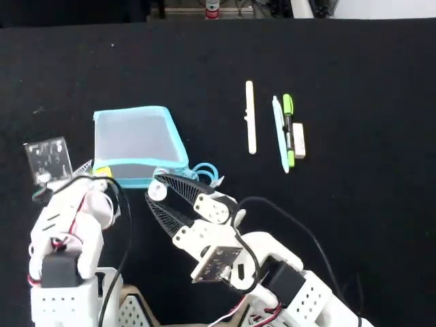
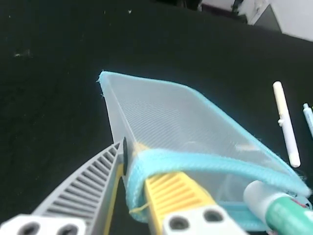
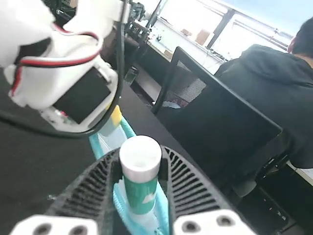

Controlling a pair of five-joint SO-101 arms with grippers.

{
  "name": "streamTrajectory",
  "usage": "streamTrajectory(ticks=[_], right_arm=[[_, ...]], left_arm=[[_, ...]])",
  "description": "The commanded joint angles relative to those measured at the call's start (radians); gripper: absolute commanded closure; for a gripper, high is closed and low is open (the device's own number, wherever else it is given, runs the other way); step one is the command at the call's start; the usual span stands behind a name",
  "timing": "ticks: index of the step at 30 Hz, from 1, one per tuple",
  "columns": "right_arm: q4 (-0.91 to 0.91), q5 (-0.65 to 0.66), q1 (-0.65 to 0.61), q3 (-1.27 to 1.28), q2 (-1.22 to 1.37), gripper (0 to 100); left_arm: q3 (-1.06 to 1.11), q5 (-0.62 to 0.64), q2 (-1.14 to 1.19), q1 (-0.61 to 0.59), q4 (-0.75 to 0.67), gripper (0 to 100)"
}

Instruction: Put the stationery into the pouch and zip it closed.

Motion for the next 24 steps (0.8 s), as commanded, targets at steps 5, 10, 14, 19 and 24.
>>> streamTrajectory(ticks=[5, 10, 14, 19, 24], right_arm=[[-0.124, 0.008, 0.020, -0.062, 0.019, 98.8], [-0.206, 0.009, 0.026, -0.119, 0.183, 98.8], [-0.278, 0.009, 0.051, -0.216, 0.401, 98.8], [-0.379, 0.009, 0.068, -0.300, 0.651, 98.8], [-0.384, 0.003, 0.068, -0.309, 0.733, 98.5]], left_arm=[[-0.352, -0.014, 0.416, 0.012, 0.109, 97], [-0.507, -0.014, 0.545, 0.012, 0.206, 97], [-0.549, -0.015, 0.586, 0.012, 0.233, 97], [-0.541, -0.049, 0.591, 0.007, 0.233, 97], [-0.539, -0.049, 0.589, 0.005, 0.233, 97]])
